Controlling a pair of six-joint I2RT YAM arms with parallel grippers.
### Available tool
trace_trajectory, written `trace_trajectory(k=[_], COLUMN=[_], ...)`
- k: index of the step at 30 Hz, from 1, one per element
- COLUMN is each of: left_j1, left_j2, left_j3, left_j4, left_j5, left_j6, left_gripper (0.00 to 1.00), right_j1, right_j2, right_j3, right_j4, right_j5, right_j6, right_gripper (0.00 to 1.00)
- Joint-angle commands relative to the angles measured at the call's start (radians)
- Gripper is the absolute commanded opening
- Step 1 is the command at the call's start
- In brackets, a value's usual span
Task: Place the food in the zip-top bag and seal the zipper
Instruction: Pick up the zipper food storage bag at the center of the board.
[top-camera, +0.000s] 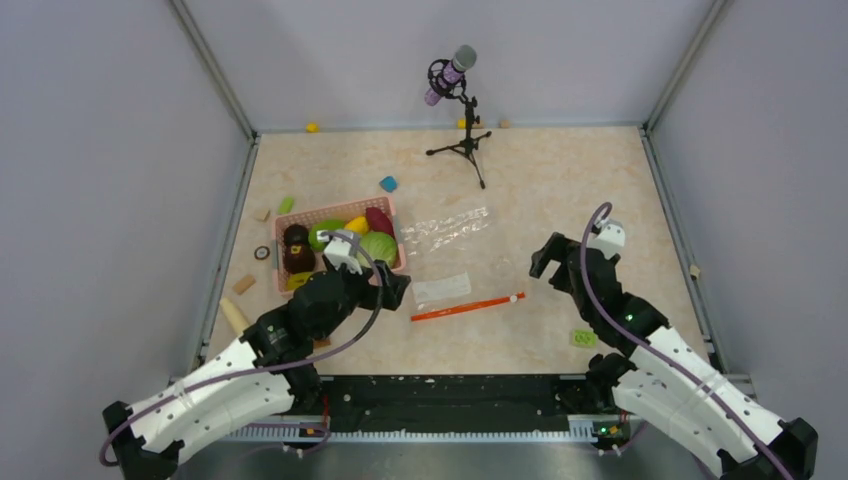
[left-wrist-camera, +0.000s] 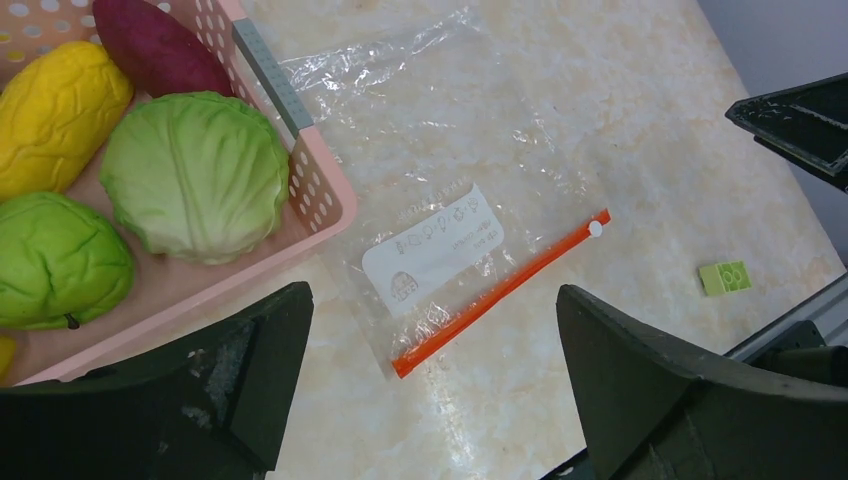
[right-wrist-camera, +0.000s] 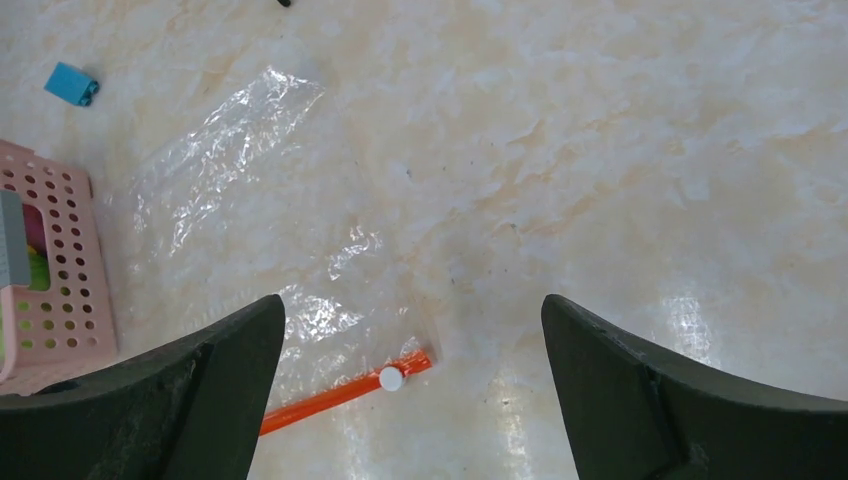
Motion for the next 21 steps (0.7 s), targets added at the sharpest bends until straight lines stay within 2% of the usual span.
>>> trace_trajectory(k=[1, 7, 11, 15, 17, 19, 21], left_j1=[-0.001, -0.002, -0.001, -0.003, -0.011, -0.046, -0.094], left_j2=[-0.043, -0.068, -0.002, 0.196, 0.314, 0.421, 0.536], left_j3=[-0.032, -0.087, -0.076, -0.007, 0.042, 0.086, 0.134], left_j4=[0.046, 0.191, 0.254, 0.307, 0.327, 0.347, 0.345], left_j5=[0.022, 0.133, 0.197, 0.243, 0.311, 0.396, 0.395], left_j6=[0.015, 0.059, 0.098, 0.132, 0.17, 0.228, 0.323], left_gripper=[0.97, 0.97, 0.97, 0.97, 0.97, 0.97, 0.97], right_j1=[-0.006, -0.004, -0.005, -0.005, -0.005, -0.006, -0.005], right_j2=[-0.004, -0.034, -0.069, -0.087, -0.087, -0.086, -0.089], right_j3=[-0.005, -0.031, -0.037, -0.047, -0.048, -0.043, -0.042], right_j4=[0.072, 0.09, 0.09, 0.084, 0.073, 0.062, 0.061], right_j5=[-0.056, -0.083, -0.109, -0.092, -0.097, -0.109, -0.121], right_j6=[0.005, 0.049, 0.057, 0.059, 0.06, 0.058, 0.058], right_gripper=[0.99, 0.99, 0.99, 0.99, 0.99, 0.99, 0.99])
